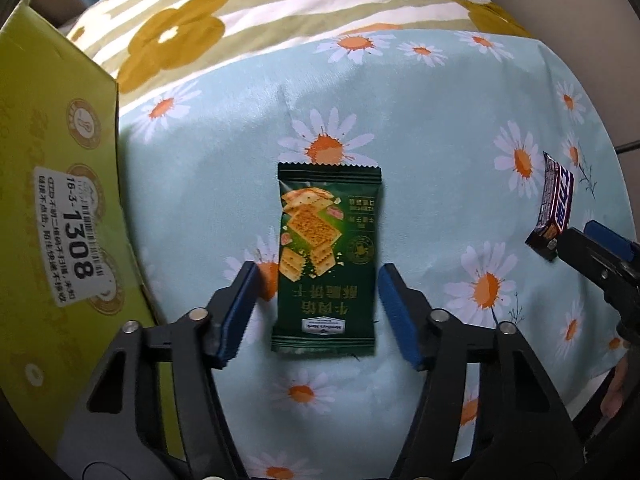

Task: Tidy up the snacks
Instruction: 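Grasp the green cracker packet with left tool while right tool grasps the Snickers bar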

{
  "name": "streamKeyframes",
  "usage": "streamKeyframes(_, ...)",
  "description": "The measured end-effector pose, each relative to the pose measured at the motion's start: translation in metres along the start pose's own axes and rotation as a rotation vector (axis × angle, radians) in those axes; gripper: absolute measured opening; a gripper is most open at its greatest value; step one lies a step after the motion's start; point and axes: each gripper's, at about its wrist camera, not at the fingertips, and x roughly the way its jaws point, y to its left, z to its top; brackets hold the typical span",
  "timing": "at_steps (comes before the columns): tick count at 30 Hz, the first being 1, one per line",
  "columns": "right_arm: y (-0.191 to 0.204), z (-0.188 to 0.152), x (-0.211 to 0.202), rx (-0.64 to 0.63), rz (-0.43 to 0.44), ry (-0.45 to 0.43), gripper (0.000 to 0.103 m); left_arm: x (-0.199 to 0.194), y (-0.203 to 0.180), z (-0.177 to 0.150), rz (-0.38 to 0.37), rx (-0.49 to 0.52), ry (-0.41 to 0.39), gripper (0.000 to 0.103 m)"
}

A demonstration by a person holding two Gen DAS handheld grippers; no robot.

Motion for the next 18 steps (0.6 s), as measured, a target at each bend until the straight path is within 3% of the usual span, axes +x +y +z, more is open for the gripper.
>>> streamKeyframes(4, 0.001, 0.000, 0.002, 0.005, -0.010, 0.006, 0.084, -0.003, 0.005, 0.001, -0.007, 0.001, -0.005, 0.042)
streamKeyframes(12, 0.003, 0.007, 0.011, 0.024, -0.030, 0.008, 0.066, -0.006, 0.008, -0.001, -0.044, -0.006, -0.021, 0.041)
streamKeyframes(16, 0.006, 0.011, 0.017, 0.012, -0.046, 0.006, 0.064, -0.011, 0.005, -0.001, -0.054, 0.000, -0.033, 0.041)
streamKeyframes(18, 0.012, 0.013, 0.019, -0.020, -0.063, -0.002, 0.058, -0.013, 0.004, -0.001, -0.059, -0.001, -0.039, 0.041)
